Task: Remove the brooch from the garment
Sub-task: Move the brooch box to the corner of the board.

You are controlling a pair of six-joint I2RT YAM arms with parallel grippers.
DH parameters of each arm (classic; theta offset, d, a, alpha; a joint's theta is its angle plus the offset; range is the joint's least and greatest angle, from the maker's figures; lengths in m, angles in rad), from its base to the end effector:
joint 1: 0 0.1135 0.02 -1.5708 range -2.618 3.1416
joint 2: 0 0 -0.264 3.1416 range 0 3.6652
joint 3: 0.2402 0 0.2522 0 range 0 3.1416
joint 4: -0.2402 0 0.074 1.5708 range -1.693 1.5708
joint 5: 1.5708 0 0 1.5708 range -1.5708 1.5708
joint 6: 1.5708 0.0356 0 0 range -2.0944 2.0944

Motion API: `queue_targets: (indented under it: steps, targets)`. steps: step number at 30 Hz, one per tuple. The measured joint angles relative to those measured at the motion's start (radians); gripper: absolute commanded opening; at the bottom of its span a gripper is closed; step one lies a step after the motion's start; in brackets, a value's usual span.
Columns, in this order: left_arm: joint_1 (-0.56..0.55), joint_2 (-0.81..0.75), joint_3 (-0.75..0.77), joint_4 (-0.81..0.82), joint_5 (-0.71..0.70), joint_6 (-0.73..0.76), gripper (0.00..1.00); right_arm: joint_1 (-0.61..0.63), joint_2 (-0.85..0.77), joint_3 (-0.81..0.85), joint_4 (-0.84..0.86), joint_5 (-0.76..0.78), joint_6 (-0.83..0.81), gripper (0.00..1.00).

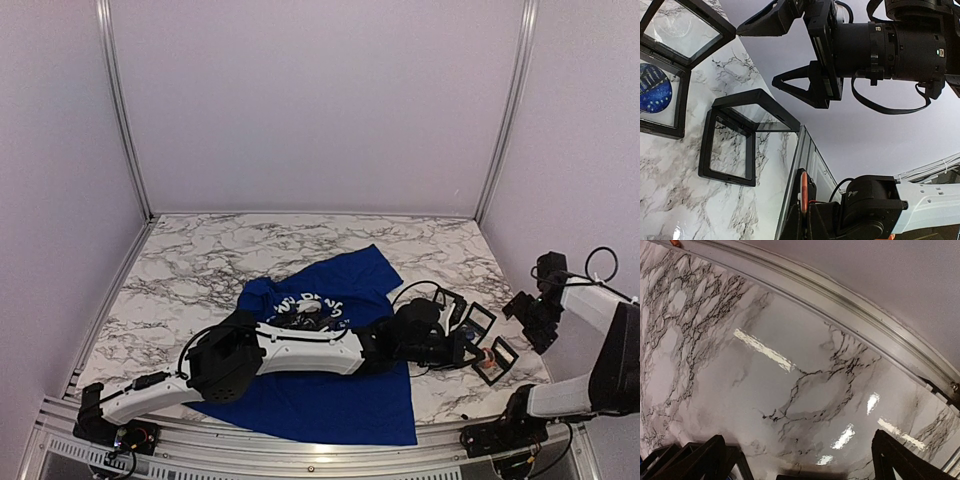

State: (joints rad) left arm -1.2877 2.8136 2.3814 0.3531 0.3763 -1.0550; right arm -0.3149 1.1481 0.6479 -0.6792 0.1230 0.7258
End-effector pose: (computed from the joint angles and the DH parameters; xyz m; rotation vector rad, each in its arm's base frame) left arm 0.1618 -0.6031 0.1420 0.6087 2.0364 -1.9367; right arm 0.1861 -0.0652 0.1884 1.3880 2.3551 -0.0542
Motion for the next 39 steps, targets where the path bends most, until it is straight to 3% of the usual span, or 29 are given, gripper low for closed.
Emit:
queue_targets:
  steps: [4,13,39]
  targets:
    - [0.002,0.007,-0.011,0.002,0.0,0.02,0.0,-0.033,0.052,-0.039,0.041,-0.062,-0.001,0.98]
    - [0.003,-0.04,-0.223,0.061,-0.008,0.081,0.0,-0.061,0.08,-0.085,0.091,-0.151,0.014,0.98]
    - [0.007,-0.263,-0.566,0.207,-0.056,0.168,0.0,-0.025,-0.118,-0.222,0.204,-0.387,0.26,0.99]
